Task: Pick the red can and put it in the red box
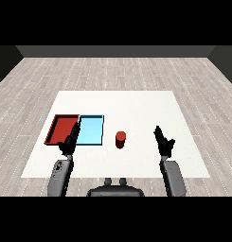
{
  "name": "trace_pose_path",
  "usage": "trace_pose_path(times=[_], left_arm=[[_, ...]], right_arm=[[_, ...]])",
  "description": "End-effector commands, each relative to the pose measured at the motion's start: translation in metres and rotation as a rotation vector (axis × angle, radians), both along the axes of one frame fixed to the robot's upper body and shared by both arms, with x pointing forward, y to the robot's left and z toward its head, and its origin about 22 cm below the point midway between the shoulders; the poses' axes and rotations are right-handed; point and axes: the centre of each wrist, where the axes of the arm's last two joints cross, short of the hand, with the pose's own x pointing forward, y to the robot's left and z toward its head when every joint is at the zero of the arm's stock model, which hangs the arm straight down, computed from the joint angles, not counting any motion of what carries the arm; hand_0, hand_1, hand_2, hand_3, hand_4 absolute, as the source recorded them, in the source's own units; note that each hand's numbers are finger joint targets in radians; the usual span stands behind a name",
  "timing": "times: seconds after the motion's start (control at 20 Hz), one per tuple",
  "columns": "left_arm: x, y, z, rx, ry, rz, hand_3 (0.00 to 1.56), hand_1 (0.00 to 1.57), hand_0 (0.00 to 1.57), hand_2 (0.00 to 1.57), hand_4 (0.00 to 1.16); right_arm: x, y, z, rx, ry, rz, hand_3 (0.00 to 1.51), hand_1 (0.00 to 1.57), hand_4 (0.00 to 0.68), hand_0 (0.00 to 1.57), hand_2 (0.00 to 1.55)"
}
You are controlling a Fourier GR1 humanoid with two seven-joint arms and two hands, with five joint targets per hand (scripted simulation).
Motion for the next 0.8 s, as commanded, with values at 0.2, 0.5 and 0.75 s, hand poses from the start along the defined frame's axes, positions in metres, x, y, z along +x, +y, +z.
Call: trace_pose_path(times=[0.2,0.5,0.75], left_arm=[[0.004,0.006,-0.002,0.027,0.082,0.032,0.00,0.00,0.00,0.00,0.00],[0.000,0.014,0.008,-0.094,-0.349,0.005,0.00,0.00,0.00,0.00,0.00],[-0.006,-0.006,-0.010,-0.068,-0.376,0.014,0.00,0.00,0.00,0.00,0.00]], right_arm=[[-0.011,0.009,0.003,-0.015,-0.036,0.018,0.00,0.00,0.000,0.00,0.00],[-0.014,0.013,0.011,0.070,-0.394,0.078,0.00,0.00,0.000,0.00,0.00],[-0.023,0.023,0.011,0.063,-0.403,0.065,0.00,0.00,0.000,0.00,0.00]])
